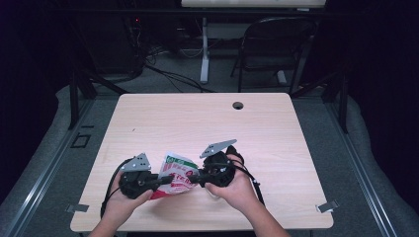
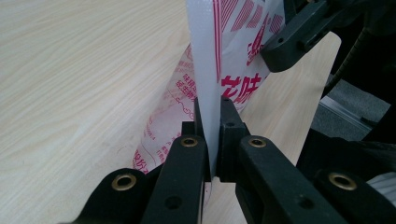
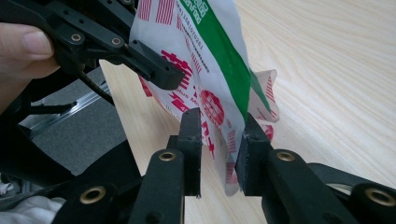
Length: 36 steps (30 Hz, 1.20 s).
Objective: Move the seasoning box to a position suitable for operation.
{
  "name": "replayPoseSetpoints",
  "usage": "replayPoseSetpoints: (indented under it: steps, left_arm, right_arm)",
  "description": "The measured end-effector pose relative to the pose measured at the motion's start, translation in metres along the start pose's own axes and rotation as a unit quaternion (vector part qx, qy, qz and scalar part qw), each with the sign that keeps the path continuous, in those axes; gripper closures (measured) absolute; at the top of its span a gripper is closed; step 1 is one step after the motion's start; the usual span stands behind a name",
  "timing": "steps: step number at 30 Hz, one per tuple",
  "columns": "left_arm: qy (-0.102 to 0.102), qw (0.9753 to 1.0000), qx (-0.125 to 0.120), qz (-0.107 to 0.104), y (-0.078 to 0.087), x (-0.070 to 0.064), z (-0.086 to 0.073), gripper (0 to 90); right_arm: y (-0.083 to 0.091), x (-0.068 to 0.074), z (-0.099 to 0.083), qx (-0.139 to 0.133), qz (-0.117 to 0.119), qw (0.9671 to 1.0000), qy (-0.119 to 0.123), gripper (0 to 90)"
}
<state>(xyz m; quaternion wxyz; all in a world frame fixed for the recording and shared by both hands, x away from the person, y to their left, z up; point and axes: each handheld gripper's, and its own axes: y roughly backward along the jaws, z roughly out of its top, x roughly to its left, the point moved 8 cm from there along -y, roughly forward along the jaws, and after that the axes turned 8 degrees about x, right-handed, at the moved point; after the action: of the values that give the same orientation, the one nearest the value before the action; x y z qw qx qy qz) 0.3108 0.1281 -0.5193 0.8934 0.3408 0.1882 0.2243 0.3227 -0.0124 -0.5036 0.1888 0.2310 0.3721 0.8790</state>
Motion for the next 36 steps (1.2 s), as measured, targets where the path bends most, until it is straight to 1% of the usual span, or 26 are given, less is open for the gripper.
replayPoseSetpoints:
  steps: [3, 4, 5, 9, 10, 11, 12, 13, 14, 15, 21, 22, 25, 26, 27, 28, 29, 30, 31, 32, 33, 34, 35, 36]
  left_arm:
    - [0.0, 1.0, 0.002, -0.003, -0.001, -0.001, -0.001, 90.0]
    - [0.0, 1.0, 0.003, -0.005, -0.001, -0.002, -0.002, 90.0]
    - [-0.002, 1.0, 0.002, -0.004, -0.002, -0.002, -0.002, 90.0]
    - [-0.002, 1.0, 0.004, -0.006, -0.004, -0.004, -0.003, 90.0]
    - [-0.004, 0.9999, 0.008, -0.007, -0.005, -0.005, -0.003, 90.0]
    - [-0.004, 0.9999, 0.008, -0.007, -0.005, -0.005, -0.003, 90.0]
    - [-0.006, 0.9999, 0.01, -0.006, -0.006, -0.006, -0.004, 90.0]
    - [-0.006, 0.9999, 0.01, -0.006, -0.006, -0.006, -0.004, 90.0]
    - [-0.006, 0.9999, 0.012, -0.005, -0.007, -0.007, -0.005, 90.0]
    - [-0.006, 0.9999, 0.013, -0.005, -0.007, -0.007, -0.006, 90.0]
    - [-0.007, 0.9999, 0.014, -0.006, -0.01, -0.008, -0.01, 89.8]
    - [-0.007, 0.9997, 0.019, -0.011, -0.011, -0.009, -0.012, 89.8]
    - [-0.009, 0.9995, 0.026, -0.013, -0.014, -0.011, -0.014, 87.8]
    - [-0.009, 0.9995, 0.027, -0.014, -0.017, -0.012, -0.015, 86.3]
    - [-0.011, 0.9994, 0.031, -0.009, -0.018, -0.012, -0.016, 84.4]
    - [-0.011, 0.9995, 0.028, -0.004, -0.021, -0.013, -0.018, 82.0]
    - [-0.011, 0.9995, 0.028, -0.004, -0.021, -0.013, -0.018, 80.7]
    - [-0.011, 0.9995, 0.027, -0.011, -0.022, -0.015, -0.019, 78.1]
    - [-0.011, 0.9995, 0.028, -0.01, -0.022, -0.015, -0.021, 78.1]
    - [-0.008, 0.9997, 0.021, -0.004, -0.023, -0.014, -0.024, 72.1]
    - [-0.008, 0.9997, 0.021, -0.004, -0.023, -0.014, -0.024, 70.0]
    - [-0.008, 0.9999, 0.012, -0.002, -0.022, -0.013, -0.028, 67.5]
    - [-0.008, 0.9999, 0.012, -0.002, -0.022, -0.013, -0.028, 65.5]
    - [-0.006, 0.9999, 0.006, 0.009, -0.021, -0.011, -0.033, 63.3]
  right_arm:
    - [-0.003, 0.0, 0.0, 0.004, 0.003, 1.0, 0.002, 76.7]
    - [-0.006, 0.001, -0.001, 0.004, 0.01, 0.9999, 0.0, 77.9]
    - [-0.008, 0.001, -0.001, 0.008, 0.013, 0.9999, 0.003, 78.1]
    - [-0.011, 0.003, -0.003, 0.015, 0.015, 0.9998, 0.005, 79.4]
    - [-0.013, 0.003, -0.003, 0.018, 0.016, 0.9997, 0.007, 81.6]
    - [-0.013, 0.003, -0.003, 0.018, 0.016, 0.9997, 0.007, 81.6]
    - [-0.015, 0.004, -0.005, 0.024, 0.02, 0.9995, 0.008, 84.5]
    - [-0.015, 0.004, -0.005, 0.024, 0.02, 0.9995, 0.008, 84.5]
    - [-0.016, 0.005, -0.005, 0.025, 0.021, 0.9994, 0.007, 86.3]
    - [-0.016, 0.005, -0.007, 0.031, 0.024, 0.9992, 0.01, 90.0]
    - [-0.017, 0.006, -0.008, 0.036, 0.027, 0.9989, 0.013, 90.0]
    - [-0.017, 0.006, -0.009, 0.039, 0.026, 0.9988, 0.015, 90.0]
    - [-0.017, 0.005, -0.01, 0.039, 0.021, 0.9989, 0.017, 90.0]
    - [-0.017, 0.005, -0.01, 0.039, 0.024, 0.9988, 0.017, 90.0]
    - [-0.018, 0.005, -0.012, 0.042, 0.024, 0.9987, 0.016, 90.0]
    - [-0.019, 0.004, -0.013, 0.045, 0.018, 0.9987, 0.018, 90.0]
    - [-0.019, 0.004, -0.013, 0.045, 0.018, 0.9987, 0.018, 90.0]
    - [-0.018, 0.004, -0.015, 0.046, 0.017, 0.9987, 0.017, 90.0]
    - [-0.018, 0.004, -0.015, 0.046, 0.017, 0.9987, 0.017, 90.0]
    - [-0.017, 0.004, -0.016, 0.045, 0.022, 0.9986, 0.018, 90.0]
    - [-0.017, 0.004, -0.016, 0.045, 0.022, 0.9986, 0.018, 90.0]
    - [-0.018, 0.005, -0.016, 0.039, 0.024, 0.9988, 0.016, 90.0]
    - [-0.018, 0.005, -0.016, 0.039, 0.024, 0.9988, 0.016, 90.0]
    - [-0.017, 0.004, -0.016, 0.042, 0.024, 0.9986, 0.02, 90.0]
